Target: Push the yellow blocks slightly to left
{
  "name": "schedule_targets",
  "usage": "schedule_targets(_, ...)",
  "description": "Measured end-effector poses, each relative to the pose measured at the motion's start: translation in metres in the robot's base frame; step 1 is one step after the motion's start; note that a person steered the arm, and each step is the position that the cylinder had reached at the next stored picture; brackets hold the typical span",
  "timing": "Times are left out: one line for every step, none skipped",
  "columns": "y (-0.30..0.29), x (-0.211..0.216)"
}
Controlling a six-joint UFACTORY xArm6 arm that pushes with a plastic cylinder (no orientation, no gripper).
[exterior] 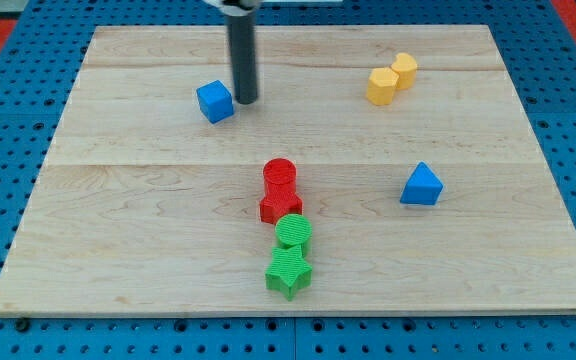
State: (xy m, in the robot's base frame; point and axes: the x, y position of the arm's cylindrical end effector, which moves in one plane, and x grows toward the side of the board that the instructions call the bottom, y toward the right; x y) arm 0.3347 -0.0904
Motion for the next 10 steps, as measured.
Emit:
schedule_targets(-0.098,0.000)
schedule_targets(-0.144,0.000)
schedule_targets(-0.052,-0.034)
schedule_targets(0.034,-0.086)
schedule_targets(0.169,-0.086)
schedule_targets(0.254,-0.087)
schedule_targets(0.267,-0.050)
schedule_targets(0.222,-0.034)
schedule_targets(0.189,-0.003)
schedule_targets(0.182,0.031)
